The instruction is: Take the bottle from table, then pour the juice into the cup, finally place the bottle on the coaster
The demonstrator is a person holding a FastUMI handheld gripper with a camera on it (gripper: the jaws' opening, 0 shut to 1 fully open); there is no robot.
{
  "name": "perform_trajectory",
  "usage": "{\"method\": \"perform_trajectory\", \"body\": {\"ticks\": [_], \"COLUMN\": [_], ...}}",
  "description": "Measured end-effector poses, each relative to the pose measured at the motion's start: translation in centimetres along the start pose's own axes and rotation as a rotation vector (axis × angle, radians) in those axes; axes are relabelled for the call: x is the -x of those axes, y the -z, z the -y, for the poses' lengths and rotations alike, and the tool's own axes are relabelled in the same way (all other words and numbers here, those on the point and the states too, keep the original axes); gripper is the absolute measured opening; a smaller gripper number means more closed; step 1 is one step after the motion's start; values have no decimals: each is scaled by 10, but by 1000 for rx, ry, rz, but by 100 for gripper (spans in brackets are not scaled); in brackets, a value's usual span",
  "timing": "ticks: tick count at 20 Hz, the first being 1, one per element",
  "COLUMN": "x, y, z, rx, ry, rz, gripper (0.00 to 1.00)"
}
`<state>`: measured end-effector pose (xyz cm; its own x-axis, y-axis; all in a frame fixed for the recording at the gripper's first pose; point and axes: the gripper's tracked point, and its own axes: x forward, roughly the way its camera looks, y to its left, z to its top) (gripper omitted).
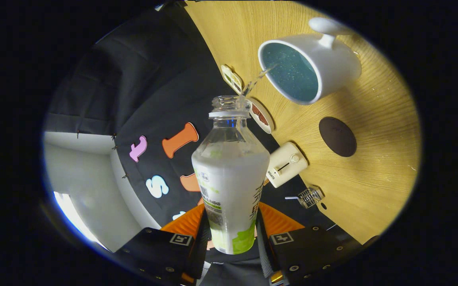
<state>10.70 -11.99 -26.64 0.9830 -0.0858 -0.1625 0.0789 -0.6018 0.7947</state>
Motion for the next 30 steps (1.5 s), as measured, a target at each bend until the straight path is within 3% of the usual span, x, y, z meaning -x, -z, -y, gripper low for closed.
{"method": "perform_trajectory", "body": {"ticks": [6,19,26,30], "x": [-1,-10,-5,0], "y": [-1,3,-10,-17], "z": [9,-9,19,53], "rx": [-81,-190,-88,161], "ry": [20,-32,46,143], "rz": [32,42,71,67], "gripper": [57,57,57,57]}}
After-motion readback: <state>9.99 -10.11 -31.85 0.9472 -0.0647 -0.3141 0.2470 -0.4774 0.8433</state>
